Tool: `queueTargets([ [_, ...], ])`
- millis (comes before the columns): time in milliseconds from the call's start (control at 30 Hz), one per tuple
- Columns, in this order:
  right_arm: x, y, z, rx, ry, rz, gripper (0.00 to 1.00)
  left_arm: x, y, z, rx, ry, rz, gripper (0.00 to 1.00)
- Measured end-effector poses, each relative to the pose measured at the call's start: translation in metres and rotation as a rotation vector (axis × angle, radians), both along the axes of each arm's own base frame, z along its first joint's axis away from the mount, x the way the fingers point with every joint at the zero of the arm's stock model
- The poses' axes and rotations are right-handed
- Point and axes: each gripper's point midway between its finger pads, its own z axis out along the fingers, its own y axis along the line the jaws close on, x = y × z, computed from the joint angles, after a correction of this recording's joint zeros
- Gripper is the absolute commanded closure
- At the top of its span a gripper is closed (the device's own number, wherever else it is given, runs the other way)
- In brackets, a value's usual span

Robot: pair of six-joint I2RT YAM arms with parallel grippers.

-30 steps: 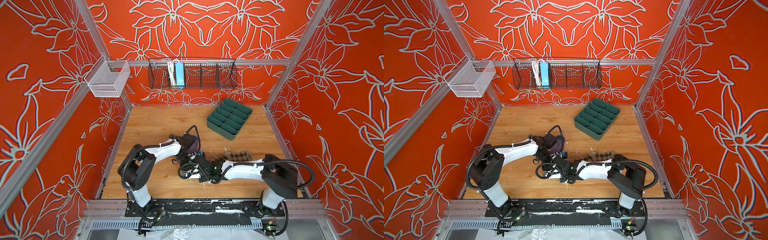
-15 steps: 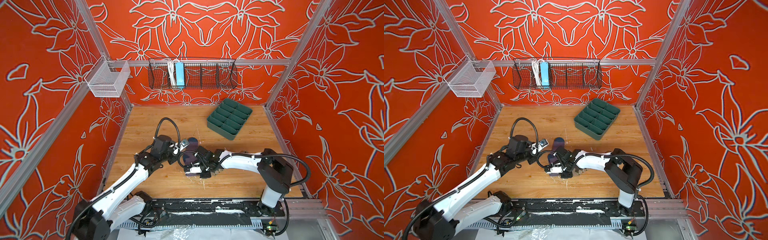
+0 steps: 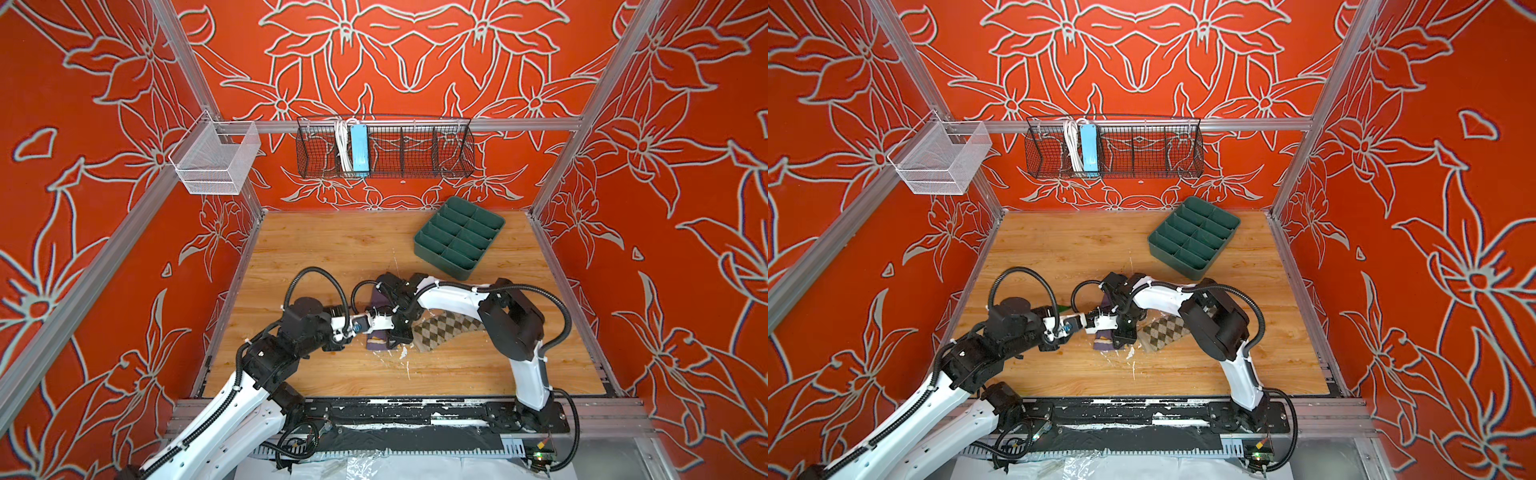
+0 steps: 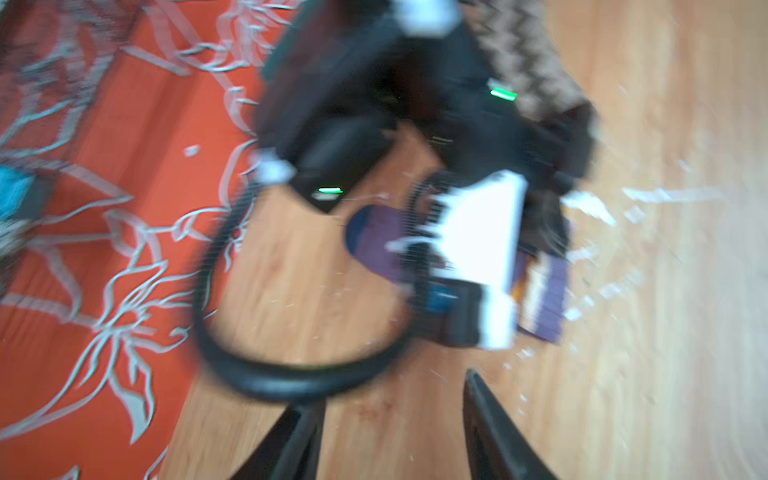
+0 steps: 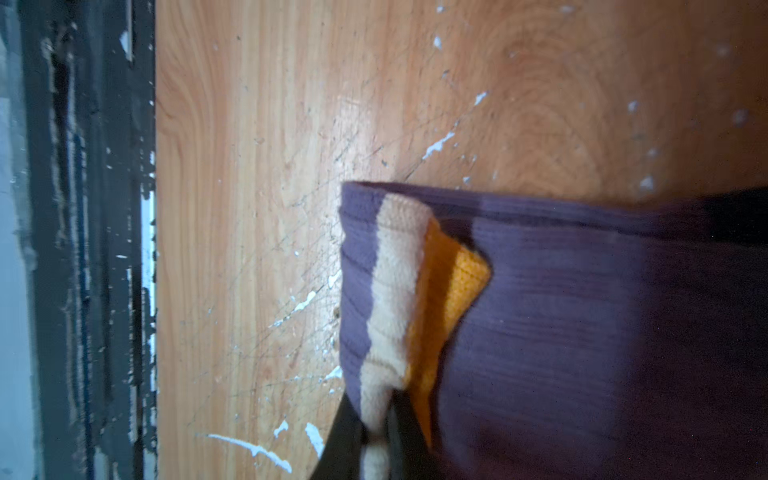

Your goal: Roll the socks

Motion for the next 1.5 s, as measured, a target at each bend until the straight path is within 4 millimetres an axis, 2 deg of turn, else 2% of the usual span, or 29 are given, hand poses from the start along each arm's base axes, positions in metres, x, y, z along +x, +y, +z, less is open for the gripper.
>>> queueTargets([
  [167, 0.0, 0.0, 0.0, -0.004, 0.083, -0.027, 0.98, -0.038, -0.026, -0.055, 0.15, 0.062, -0.211, 0.49],
  [267, 0.0, 0.0, 0.0, -0.005, 0.092, -0.029, 0.98, -0.049, -0.031, -0.083, 0.225, 0.103, -0.259, 0.5],
  [400, 0.0, 0.0, 0.0, -0.002, 0.1, -0.032, 0.98, -0.048, -0.034, -0.11, 0.272, 0.142, -0.253, 0.51],
  [633, 0.0, -0.001, 0.0, 0.001, 0.104, -0.033, 0.97, -0.026, -0.042, -0.134, 0.307, 0.165, -0.164, 0.57],
  [833, 0.0, -0.001, 0.0, 0.007, 0.111, -0.036, 0.97, -0.013, -0.048, -0.141, 0.283, 0.165, -0.093, 0.57],
  [1133, -0.001, -0.001, 0.0, 0.023, 0.128, -0.043, 0.97, 0.002, -0.055, -0.134, 0.232, 0.124, -0.036, 0.54],
  [1367, -0.003, 0.0, 0.0, 0.032, 0.143, -0.044, 0.97, 0.005, -0.058, -0.129, 0.221, 0.1, -0.039, 0.5],
  [1500, -0.003, 0.0, 0.001, 0.031, 0.145, -0.047, 0.97, 0.004, -0.056, -0.138, 0.248, 0.122, -0.04, 0.53],
])
